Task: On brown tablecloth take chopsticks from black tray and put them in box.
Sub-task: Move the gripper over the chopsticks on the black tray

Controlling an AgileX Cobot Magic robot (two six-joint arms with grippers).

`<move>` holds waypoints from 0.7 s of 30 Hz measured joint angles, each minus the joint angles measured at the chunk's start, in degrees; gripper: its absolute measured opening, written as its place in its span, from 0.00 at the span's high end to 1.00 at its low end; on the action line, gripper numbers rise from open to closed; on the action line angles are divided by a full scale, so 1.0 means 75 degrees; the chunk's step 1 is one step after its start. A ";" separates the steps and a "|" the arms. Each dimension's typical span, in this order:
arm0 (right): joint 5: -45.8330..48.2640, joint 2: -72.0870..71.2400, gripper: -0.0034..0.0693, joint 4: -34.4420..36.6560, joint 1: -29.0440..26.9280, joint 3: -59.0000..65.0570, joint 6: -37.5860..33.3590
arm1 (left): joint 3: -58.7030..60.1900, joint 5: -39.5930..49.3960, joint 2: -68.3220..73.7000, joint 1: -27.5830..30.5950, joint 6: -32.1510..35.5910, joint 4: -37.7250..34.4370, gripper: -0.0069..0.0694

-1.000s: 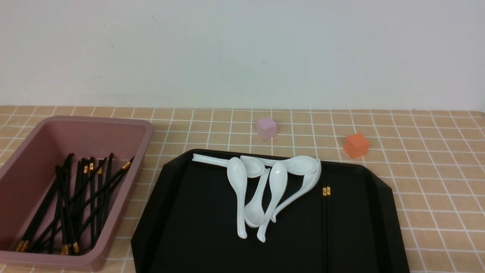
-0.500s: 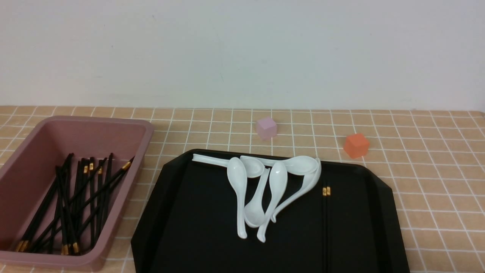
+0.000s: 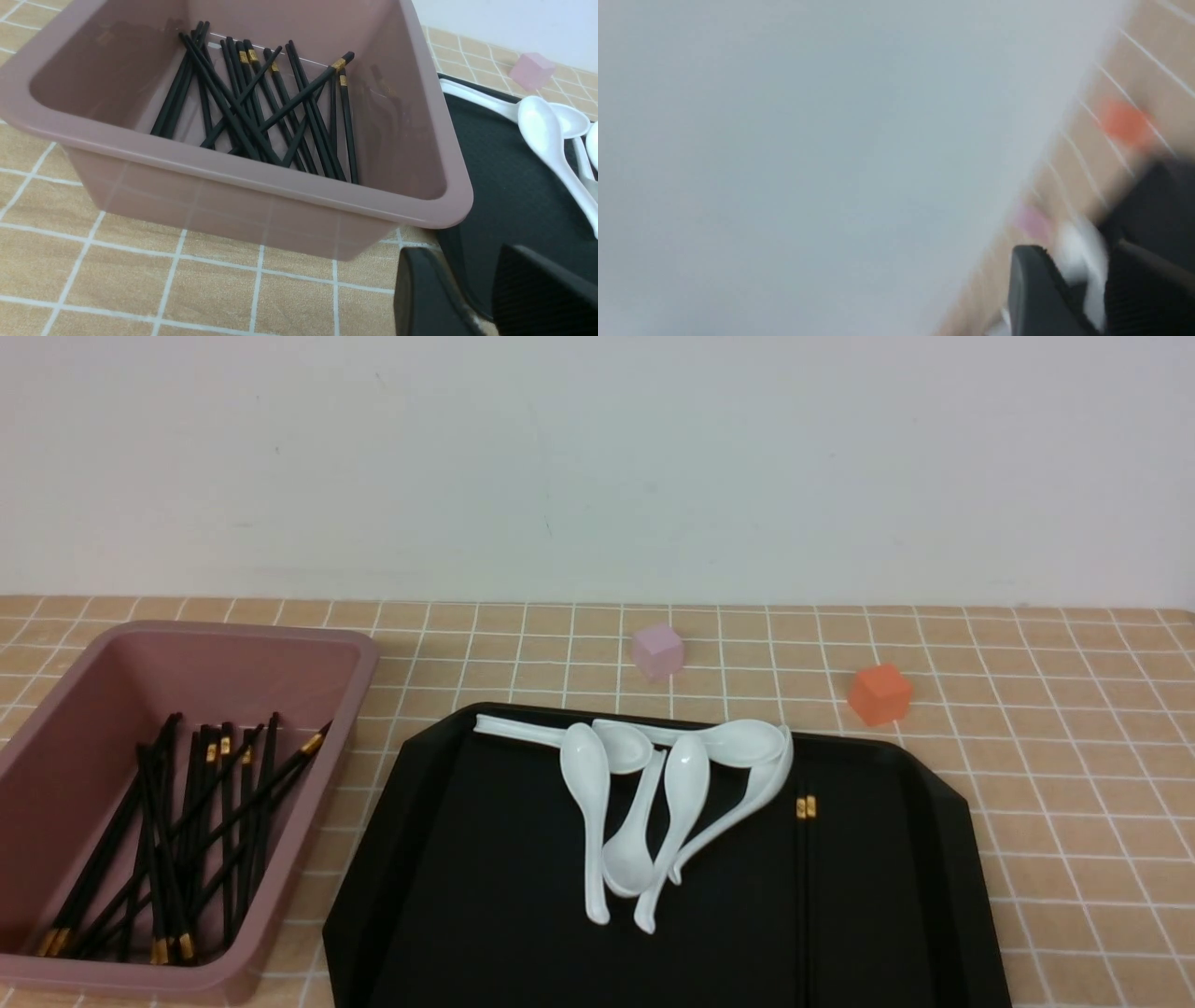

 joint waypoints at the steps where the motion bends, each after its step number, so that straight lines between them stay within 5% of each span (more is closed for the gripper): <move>1: -0.0017 0.0132 0.65 -0.0030 0.0000 -0.0529 -0.0664 | 0.0000 0.0000 0.0000 0.0000 0.0000 0.0000 0.60; 4: 0.0253 0.0797 0.73 -0.0199 0.0000 -0.1654 -0.1918 | 0.0000 0.0000 0.0000 0.0000 0.0000 0.0000 0.60; 8: 0.2232 0.2910 0.95 -0.0733 0.0000 -0.3375 -0.3458 | 0.0000 0.0000 0.0000 0.0000 0.0000 0.0000 0.60; 14: 0.5863 0.6285 0.95 -0.1236 0.0099 -0.4693 -0.3700 | 0.0000 0.0000 0.0000 0.0000 0.0000 0.0000 0.60; 18: 0.6530 0.8153 0.95 -0.1370 0.0758 -0.5250 -0.3782 | 0.0000 0.0000 0.0000 0.0000 0.0000 0.0000 0.60; 21: 0.6095 0.9320 0.95 -0.2364 0.1609 -0.5744 -0.2981 | 0.0000 0.0000 0.0000 0.0000 0.0000 0.0000 0.60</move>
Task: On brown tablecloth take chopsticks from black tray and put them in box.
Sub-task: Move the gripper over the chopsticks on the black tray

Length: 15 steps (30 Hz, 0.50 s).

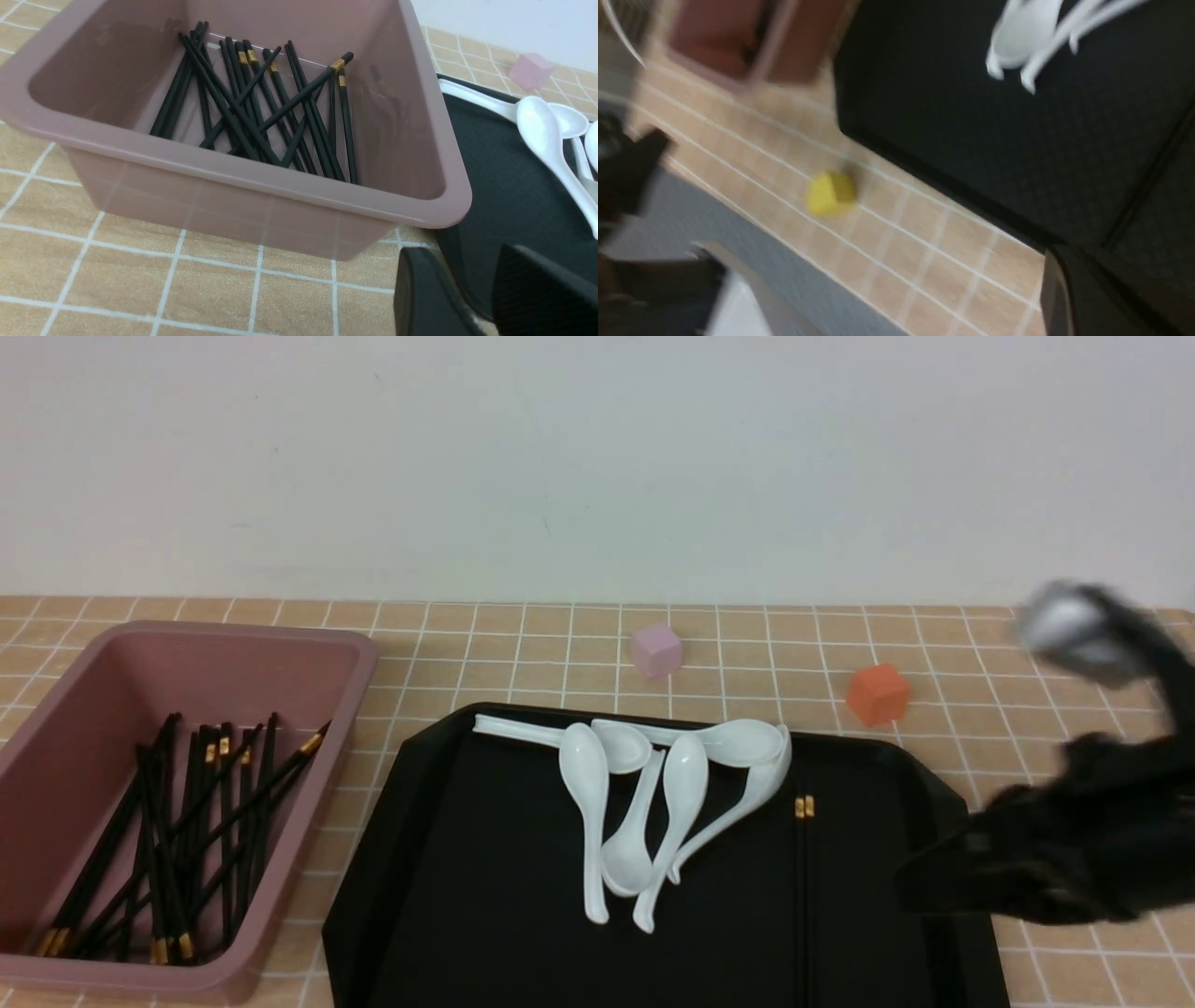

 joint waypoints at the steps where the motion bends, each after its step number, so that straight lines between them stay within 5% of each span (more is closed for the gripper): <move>1: -0.0218 0.0590 0.95 -0.0677 0.0320 -0.0236 0.0799 | 0.0000 0.0000 0.0000 0.0000 0.0000 0.0000 0.60; 9: -0.0035 0.4051 0.86 -0.4924 0.1335 -0.2521 0.5201 | 0.0000 0.0000 0.0000 0.0000 0.0000 0.0000 0.60; 15: 0.1086 0.6014 0.72 -0.5756 0.1394 -0.4322 0.5659 | 0.0000 0.0000 0.0000 0.0000 0.0000 0.0000 0.60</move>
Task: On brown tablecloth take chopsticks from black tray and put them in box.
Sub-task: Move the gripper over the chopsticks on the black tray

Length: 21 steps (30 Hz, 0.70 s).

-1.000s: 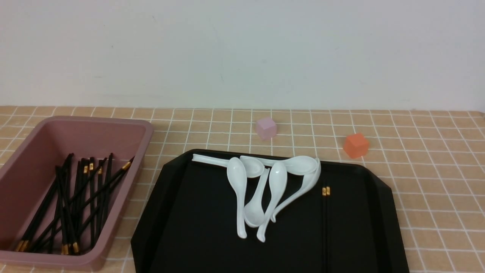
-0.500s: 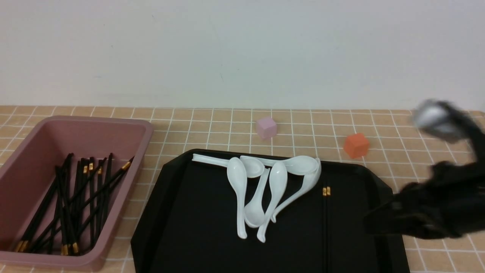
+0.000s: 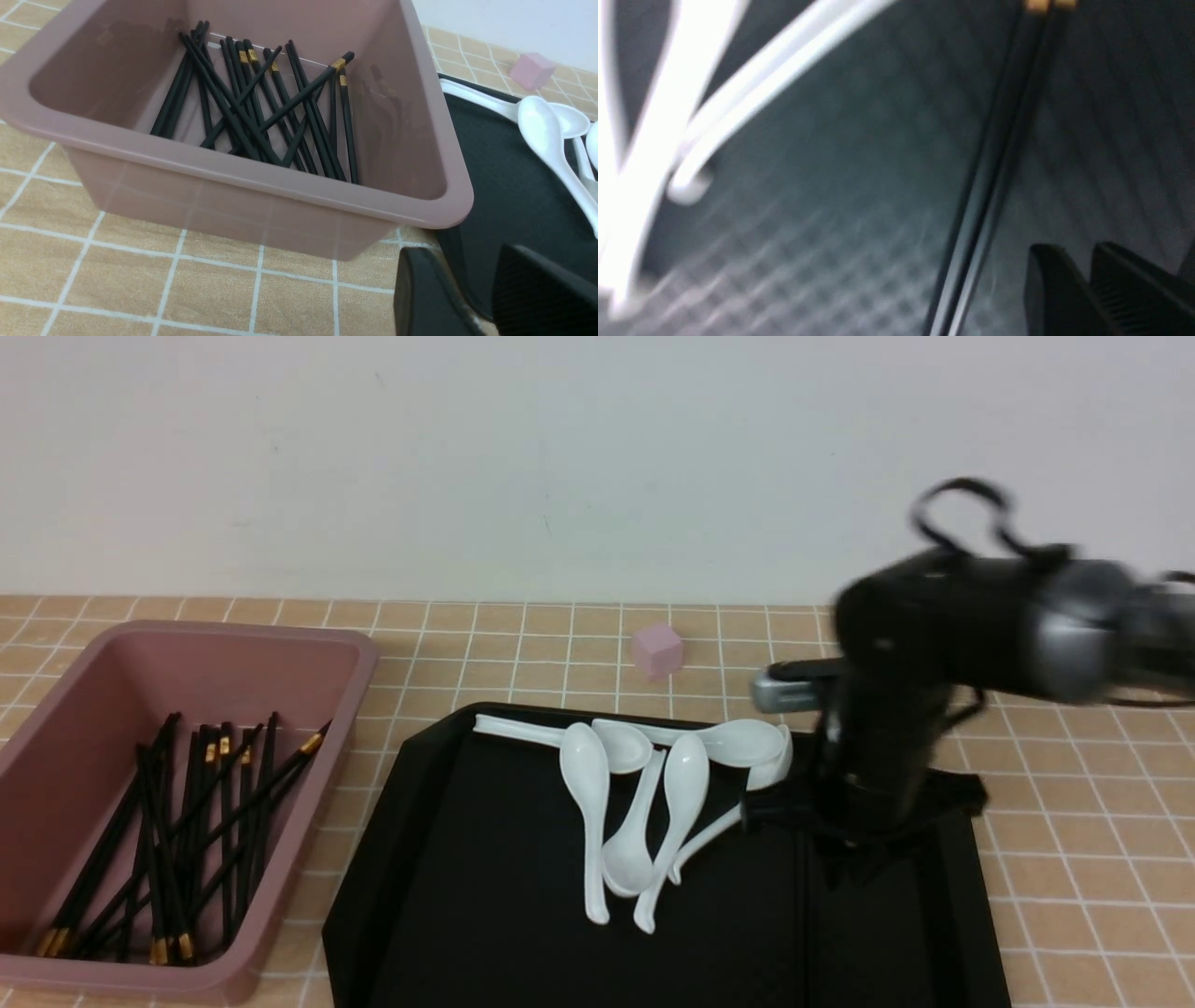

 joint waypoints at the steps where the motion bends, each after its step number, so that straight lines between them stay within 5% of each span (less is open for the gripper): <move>1: 0.0187 0.0172 0.70 -0.0108 0.0000 -0.0234 0.0000 | 0.0000 0.0000 0.0000 0.0000 0.0000 0.0000 0.60; 8: 0.0691 0.0229 0.63 -0.0662 0.0007 -0.0798 0.0218 | 0.0000 0.0000 0.0000 0.0000 0.0000 0.0000 0.60; 21: -0.0508 0.0535 0.49 -0.0531 0.0007 -0.0797 0.1058 | 0.0000 0.0000 0.0000 0.0000 0.0000 0.0000 0.60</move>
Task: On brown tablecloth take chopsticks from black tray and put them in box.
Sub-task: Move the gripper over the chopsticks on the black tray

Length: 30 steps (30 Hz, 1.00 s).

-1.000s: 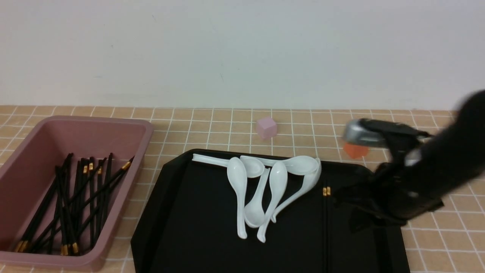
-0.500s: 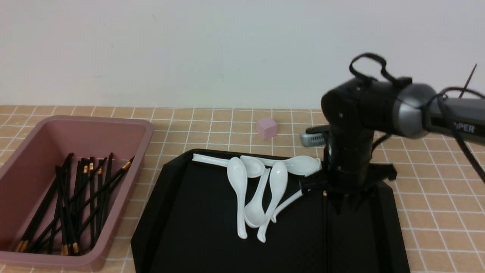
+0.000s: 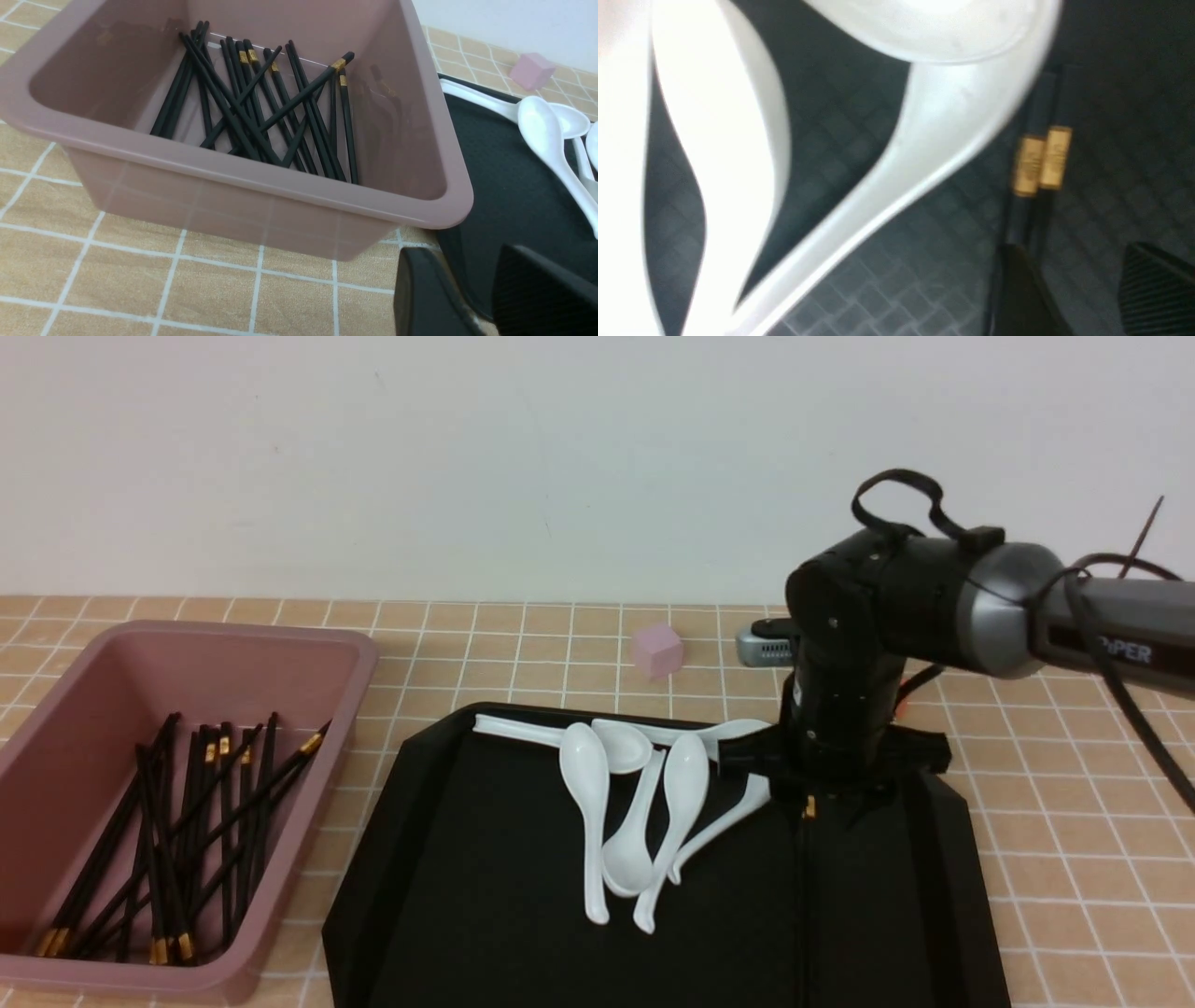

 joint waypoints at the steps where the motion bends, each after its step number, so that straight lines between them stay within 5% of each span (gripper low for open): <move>1: 0.0000 0.0036 0.48 0.0002 0.0000 0.0000 0.0000 | 0.0000 0.0000 0.0000 0.0000 0.0000 0.0000 0.60; 12: 0.0001 0.0443 0.46 0.0059 0.0000 -0.0023 0.0178 | 0.0000 0.0000 0.0000 0.0000 0.0000 0.0000 0.60; 25: 0.0010 0.0554 0.76 0.0355 0.0000 -0.0137 0.0193 | 0.0000 0.0000 0.0000 0.0000 0.0000 0.0000 0.60; 30: 0.0103 0.0554 0.76 0.0320 0.0000 -0.0147 0.0068 | 0.0000 0.0000 0.0000 0.0000 0.0000 0.0000 0.60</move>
